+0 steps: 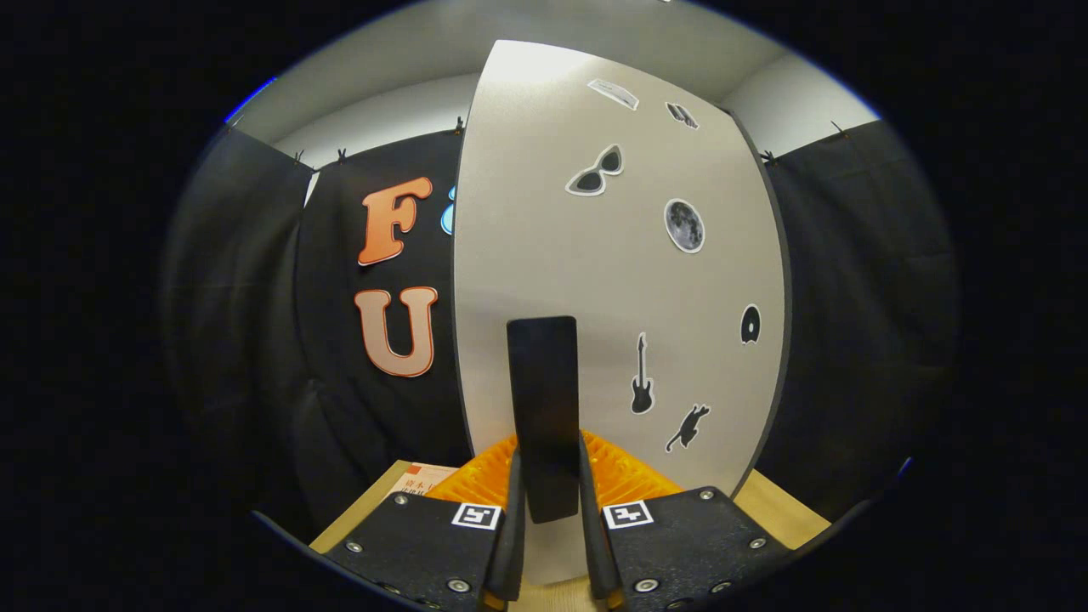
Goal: Open the shoe cabinet door, grab the shoes and put them into the shoe cabinet, then close the shoe cabinet door.
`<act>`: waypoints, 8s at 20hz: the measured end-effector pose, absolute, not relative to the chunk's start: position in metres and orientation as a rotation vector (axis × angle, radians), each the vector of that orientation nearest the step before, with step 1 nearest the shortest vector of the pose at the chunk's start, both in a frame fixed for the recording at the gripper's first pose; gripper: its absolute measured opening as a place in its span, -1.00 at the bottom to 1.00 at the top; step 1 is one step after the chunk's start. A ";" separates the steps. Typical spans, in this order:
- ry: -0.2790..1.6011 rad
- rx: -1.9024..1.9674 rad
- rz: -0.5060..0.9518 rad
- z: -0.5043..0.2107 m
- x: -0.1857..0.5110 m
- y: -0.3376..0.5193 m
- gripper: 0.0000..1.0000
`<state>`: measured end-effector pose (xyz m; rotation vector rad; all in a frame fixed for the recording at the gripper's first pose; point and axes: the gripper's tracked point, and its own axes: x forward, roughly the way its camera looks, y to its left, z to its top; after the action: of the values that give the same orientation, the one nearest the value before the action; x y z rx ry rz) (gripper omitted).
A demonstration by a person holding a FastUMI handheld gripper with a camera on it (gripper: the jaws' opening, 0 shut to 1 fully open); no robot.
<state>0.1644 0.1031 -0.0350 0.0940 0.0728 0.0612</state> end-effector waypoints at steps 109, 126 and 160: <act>-0.016 0.062 0.049 -0.020 0.043 0.018 0.43; 0.004 0.092 0.078 -0.030 0.056 0.029 0.87; 0.161 0.097 0.167 -0.113 0.093 0.071 0.87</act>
<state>0.0927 0.0715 -0.1127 0.0969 0.1607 0.1668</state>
